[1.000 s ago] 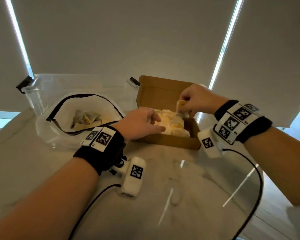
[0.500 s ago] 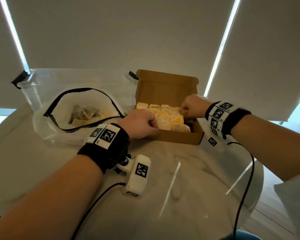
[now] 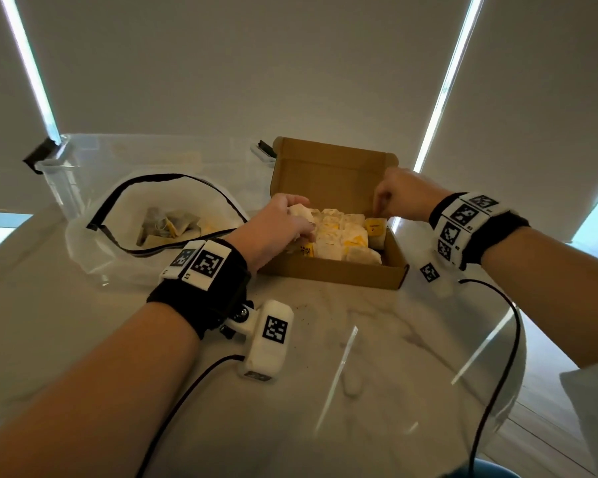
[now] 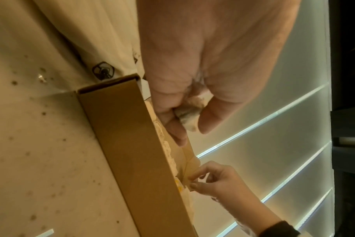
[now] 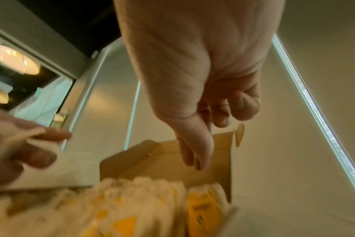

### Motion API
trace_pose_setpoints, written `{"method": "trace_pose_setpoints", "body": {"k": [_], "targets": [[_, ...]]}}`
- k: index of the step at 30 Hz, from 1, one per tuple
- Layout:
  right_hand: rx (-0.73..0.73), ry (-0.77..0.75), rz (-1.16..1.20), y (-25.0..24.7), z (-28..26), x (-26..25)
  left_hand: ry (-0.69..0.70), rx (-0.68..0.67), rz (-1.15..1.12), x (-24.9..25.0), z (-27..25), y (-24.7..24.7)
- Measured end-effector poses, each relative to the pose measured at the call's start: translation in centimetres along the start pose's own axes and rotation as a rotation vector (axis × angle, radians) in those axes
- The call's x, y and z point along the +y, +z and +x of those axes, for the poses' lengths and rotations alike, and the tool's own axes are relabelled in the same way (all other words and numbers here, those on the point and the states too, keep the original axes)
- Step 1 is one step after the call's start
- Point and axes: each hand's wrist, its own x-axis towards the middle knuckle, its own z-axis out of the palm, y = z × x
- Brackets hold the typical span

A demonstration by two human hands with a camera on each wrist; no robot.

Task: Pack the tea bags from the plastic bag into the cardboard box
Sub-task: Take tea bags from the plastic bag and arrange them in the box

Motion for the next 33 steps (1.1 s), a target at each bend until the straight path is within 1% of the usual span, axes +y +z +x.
{"method": "trace_pose_setpoints", "body": {"k": [3, 6, 9, 12, 15, 17, 18, 19, 21, 23, 25, 27, 29, 30, 31, 33], "targets": [[0.063, -0.037, 0.193, -1.4, -0.9, -1.3, -0.063, -0.064, -0.33, 0.2, -0.2, -0.1], [0.009, -0.084, 0.426, -2.1, -2.5, -4.0, -0.072, -0.135, -0.501, 0.2, -0.4, -0.3], [-0.083, -0.123, 0.519, -2.1, -3.4, -6.2, -0.05, -0.203, -0.524, 0.2, -0.4, -0.3], [-0.13, -0.151, 0.596, -1.5, -3.3, -7.4, -0.028, -0.251, -0.44, 0.1, -0.4, -0.1], [-0.103, -0.177, 0.673, -1.1, -3.0, -7.9, -0.042, -0.323, -0.439, 0.0, -0.3, -0.1], [-0.052, -0.18, 0.732, -1.3, -3.1, -7.9, -0.086, -0.4, -0.539, 0.1, -0.6, -0.4], [-0.029, -0.183, 0.757, -1.4, -3.2, -7.8, -0.114, -0.404, -0.597, 0.1, -0.8, -0.6], [-0.014, -0.19, 0.782, -1.5, -3.3, -7.6, -0.136, -0.378, -0.639, 0.1, -0.7, -0.7], [-0.001, -0.198, 0.82, -1.5, -3.5, -7.1, -0.129, -0.271, -0.648, 0.1, -0.5, -0.7], [-0.006, -0.182, 0.859, -1.5, -3.7, -6.6, -0.077, -0.141, -0.553, -0.2, -0.2, -0.6], [-0.033, -0.14, 0.912, -1.4, -3.7, -6.4, -0.013, -0.084, -0.441, -0.3, -0.1, -0.4], [-0.099, -0.091, 1.005, -1.4, -3.8, -6.5, 0.043, -0.054, -0.334, -0.4, -0.1, -0.1], [-0.223, -0.025, 1.141, -1.5, -3.7, -6.7, 0.088, -0.019, -0.25, -0.6, -0.1, 0.1], [-0.284, -0.006, 1.172, -1.6, -3.7, -6.9, 0.11, -0.007, -0.219, -0.7, 0.0, 0.2], [-0.323, -0.013, 1.136, -1.7, -3.7, -7.0, 0.133, 0.0, -0.19, -0.7, 0.1, 0.3], [-0.327, -0.075, 0.935, -2.0, -3.6, -7.4, 0.177, 0.008, -0.135, -0.7, 0.0, 0.5]]}}
